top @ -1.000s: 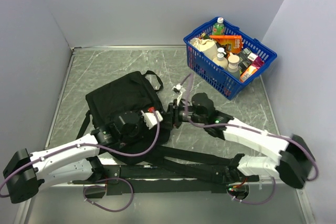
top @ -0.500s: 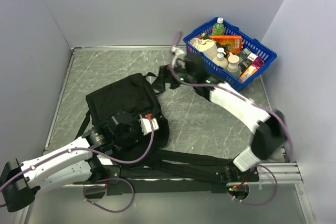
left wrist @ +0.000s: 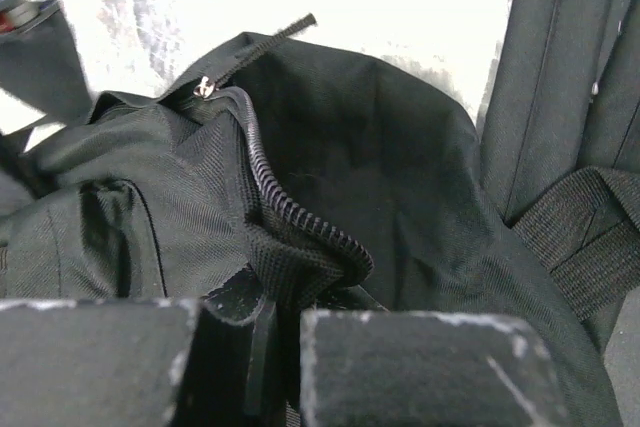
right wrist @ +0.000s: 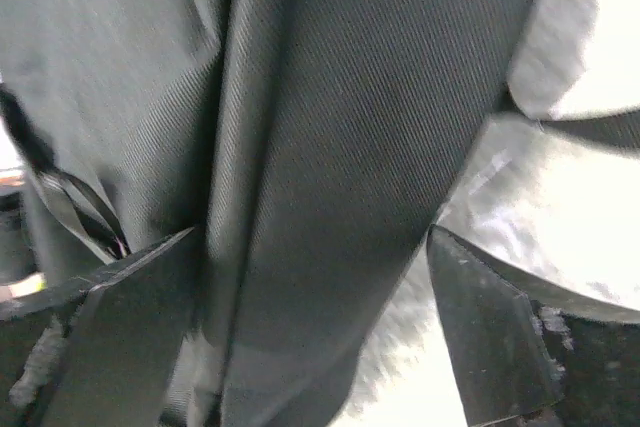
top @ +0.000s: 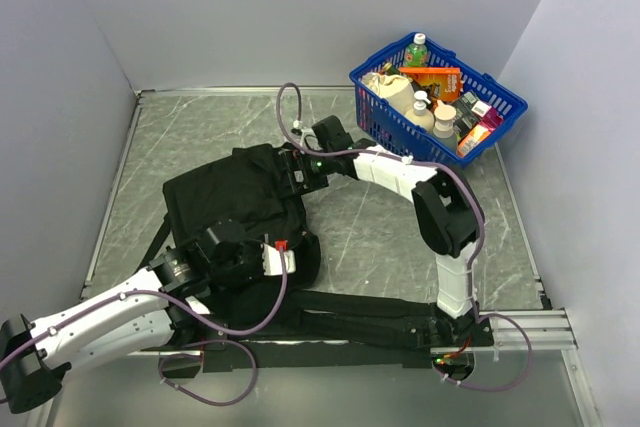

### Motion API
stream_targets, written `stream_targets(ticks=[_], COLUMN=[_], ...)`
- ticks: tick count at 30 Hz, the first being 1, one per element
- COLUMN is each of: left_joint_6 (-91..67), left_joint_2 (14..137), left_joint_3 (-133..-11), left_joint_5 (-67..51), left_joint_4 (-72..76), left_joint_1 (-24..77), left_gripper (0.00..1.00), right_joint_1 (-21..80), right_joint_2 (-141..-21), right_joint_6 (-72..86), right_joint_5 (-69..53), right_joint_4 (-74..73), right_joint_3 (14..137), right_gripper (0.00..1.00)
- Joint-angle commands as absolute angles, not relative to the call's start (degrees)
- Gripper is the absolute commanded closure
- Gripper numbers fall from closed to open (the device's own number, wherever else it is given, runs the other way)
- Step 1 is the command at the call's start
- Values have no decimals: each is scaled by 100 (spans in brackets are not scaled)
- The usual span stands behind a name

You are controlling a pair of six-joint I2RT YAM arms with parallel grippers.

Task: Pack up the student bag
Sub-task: Adjust the student bag at the center of the board.

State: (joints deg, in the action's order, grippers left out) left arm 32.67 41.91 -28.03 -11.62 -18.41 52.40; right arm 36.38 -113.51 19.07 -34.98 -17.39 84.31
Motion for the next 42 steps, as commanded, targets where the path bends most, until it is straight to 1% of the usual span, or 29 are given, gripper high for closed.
stream_targets(ticks=[1,4,5,6,9,10,11,12,14,15,17,18,21,24,25,26,27,28,29,30,31,32,33,35,36,37,38,40,42], left_joint_6=[3419,3437,3437,3463,3586,3621,3795,3945,4315,4394,4780,4912,5334,5406,5162,4968,4757,4372,4151,3896,3432,3236,3034,2725,2690,2655,2724,2953,2997], left_joint_2=[4298,4307,4324,4324,4333,4333,4368,4386,4447,4465,4570,4605,4763,4895,4930,4948,4948,4922,4870,4808,4677,4624,4571,4500,4517,4622,4710,4877,4965], left_joint_3=[-2909,-2874,-2865,-2857,-2778,-2760,-2708,-2681,-2620,-2619,-2637,-2637,-2567,-2505,-2548,-2662,-2750,-2847,-3074,-3207,-3591,-3777,-3936,-4253,-4315,-4394,-4403,-4159,-3877], left_joint_5=[-1696,-1565,-1538,-1503,-1433,-1302,-1249,-1213,-1090,-1046,-1002,-932,-598,-168,-80,-18,-18,-18,-44,-383,-683,-1121,-1952,-2940,-3632,-3856,-4024,-4017,-3868], left_joint_4=[-1925,-1846,-1828,-1828,-1688,-1644,-1609,-1547,-1390,-1319,-1222,-1152,-722,-221,-168,-150,-245,-359,-587,-711,-886,-1123,-1377,-1642,-1939,-2055,-2187,-2268,-1935], left_joint_1=[5291,5282,5282,5282,5282,5282,5282,5282,5282,5291,5282,5274,5212,5054,5010,4931,4905,4878,4878,4878,4887,4878,4895,4974,5053,5280,5395,5763,5871], left_gripper=[99,99,99,99,99,99,99,99,99,99,99,99,99,99,94,61,44,39,36,31,27,25,26,32,36,46,49,49,49], right_joint_1=[3683,3630,3560,3516,3314,3235,3060,2928,2682,2489,2347,2260,2276,2311,2372,2434,2487,2600,2636,2680,2742,2751,2760,2760,2768,2769,2769,2795,2812], right_joint_2=[-11584,-11786,-11838,-11917,-11700,-11559,-11375,-10955,-10479,-9972,-9468,-9022,-8553,-8507,-8595,-8787,-8867,-8920,-8982,-9017,-9035,-9044,-9044,-8992,-8965,-8939,-8895,-8798,-8737], right_joint_6=[2329,2680,2881,2996,3269,3278,3287,3322,3392,3375,3288,3287,3261,3506,3559,3568,3577,3629,3647,3656,3674,3674,3674,3665,3665,3665,3674,3656,3648], right_joint_5=[-4156,-4323,-4376,-4342,-4185,-4010,-3590,-3403,-3016,-2571,-2059,-1743,-1312,-1502,-1703,-1766,-1819,-1845,-1854,-1846,-1837,-1837,-1837,-1828,-1828,-1828,-1819,-1767,-1758], right_joint_4=[-977,-836,-774,-747,-423,-370,-221,-133,-26,148,53,122,27,324,351,325,343,395,430,422,396,369,334,281,255,237,203,150,115], right_joint_3=[8956,9088,9105,9088,8677,8501,8090,7834,7324,6825,6200,5979,5406,4923,4922,5000,5027,5036,5062,5089,5150,5176,5194,5221,5229,5238,5247,5256,5247], right_gripper=[13,52,86,100,100,100,100,100,100,100,100,100,100,100,100,100,100,100,100,100,100,100,100,100,100,100,100,100,100])
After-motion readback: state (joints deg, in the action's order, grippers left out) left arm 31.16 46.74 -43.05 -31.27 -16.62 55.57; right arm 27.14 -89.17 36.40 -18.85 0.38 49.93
